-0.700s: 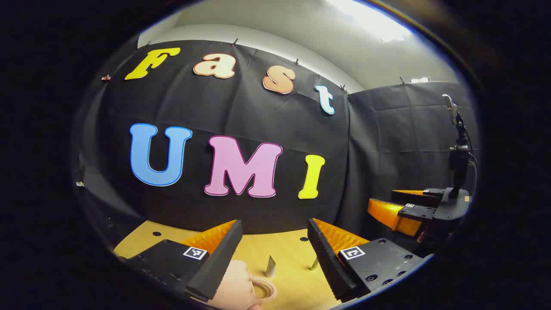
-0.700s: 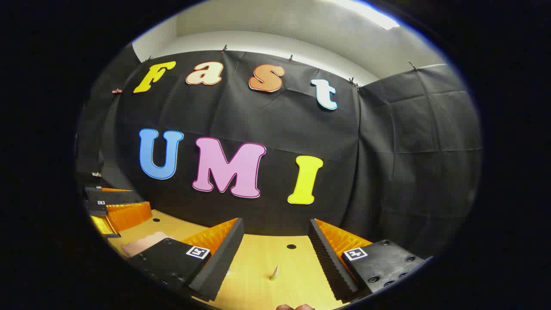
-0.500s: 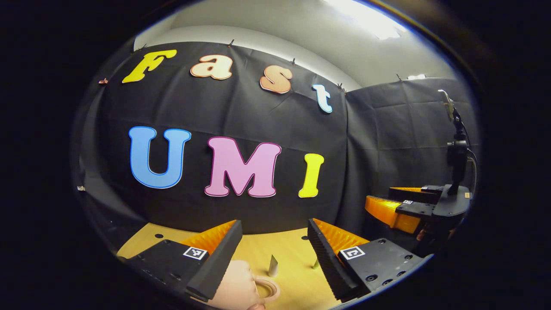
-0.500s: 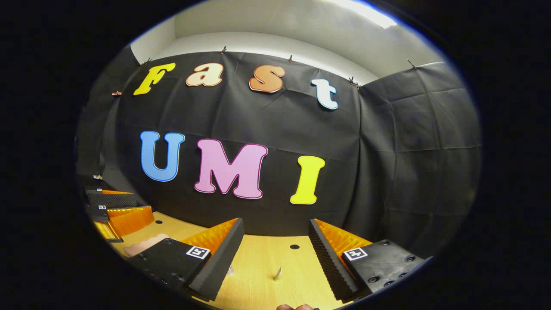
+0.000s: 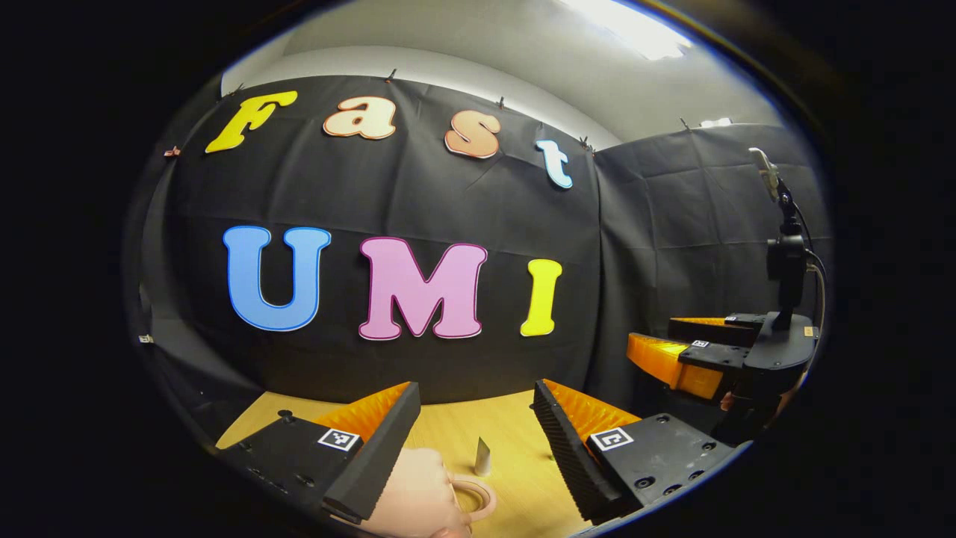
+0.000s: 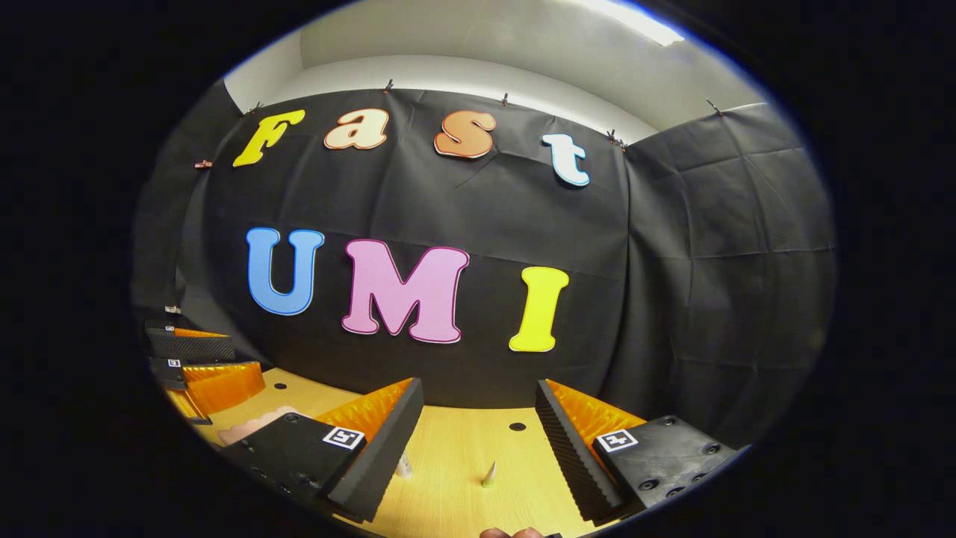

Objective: First open the suitcase, pack the skin care products into it, and then close the suitcase.

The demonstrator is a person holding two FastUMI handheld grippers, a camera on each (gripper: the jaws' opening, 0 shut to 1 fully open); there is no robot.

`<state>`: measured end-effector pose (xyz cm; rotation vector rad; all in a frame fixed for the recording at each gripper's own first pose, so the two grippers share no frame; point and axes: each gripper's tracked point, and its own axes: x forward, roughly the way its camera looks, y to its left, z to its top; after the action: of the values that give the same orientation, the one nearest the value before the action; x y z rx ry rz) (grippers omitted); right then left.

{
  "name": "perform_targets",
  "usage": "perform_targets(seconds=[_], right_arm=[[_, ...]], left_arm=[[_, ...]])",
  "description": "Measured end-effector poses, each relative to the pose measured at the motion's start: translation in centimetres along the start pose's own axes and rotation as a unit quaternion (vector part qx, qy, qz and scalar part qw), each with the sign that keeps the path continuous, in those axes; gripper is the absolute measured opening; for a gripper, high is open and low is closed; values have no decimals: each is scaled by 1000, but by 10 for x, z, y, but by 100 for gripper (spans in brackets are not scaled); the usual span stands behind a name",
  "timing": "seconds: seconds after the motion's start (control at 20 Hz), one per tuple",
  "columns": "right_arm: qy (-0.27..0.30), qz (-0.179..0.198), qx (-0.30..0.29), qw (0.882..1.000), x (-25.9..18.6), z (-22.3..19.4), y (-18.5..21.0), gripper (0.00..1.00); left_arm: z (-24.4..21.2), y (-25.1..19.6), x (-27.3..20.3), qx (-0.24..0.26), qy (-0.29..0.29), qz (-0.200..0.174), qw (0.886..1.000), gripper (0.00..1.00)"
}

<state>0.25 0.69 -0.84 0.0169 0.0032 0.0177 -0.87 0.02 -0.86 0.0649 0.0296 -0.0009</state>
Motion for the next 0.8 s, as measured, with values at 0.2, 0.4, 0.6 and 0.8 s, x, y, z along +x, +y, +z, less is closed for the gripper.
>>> perform_targets(seconds=[0.2, 0.4, 0.6, 0.8], right_arm=[[4, -8, 8, 1000, 2, -4, -9, 96], [7, -14, 11, 1000, -1, -12, -25, 96], [21, -19, 15, 999, -1, -32, -57, 96], [52, -21, 40, 998, 9, -66, -96, 96]], left_arm=[[-36, -17, 11, -33, 55, -29, 998, 96], [-122, -30, 34, -67, 203, -45, 976, 96], [-218, -36, 52, -80, 363, -21, 928, 97], [-301, -47, 62, -90, 480, 18, 872, 97]])
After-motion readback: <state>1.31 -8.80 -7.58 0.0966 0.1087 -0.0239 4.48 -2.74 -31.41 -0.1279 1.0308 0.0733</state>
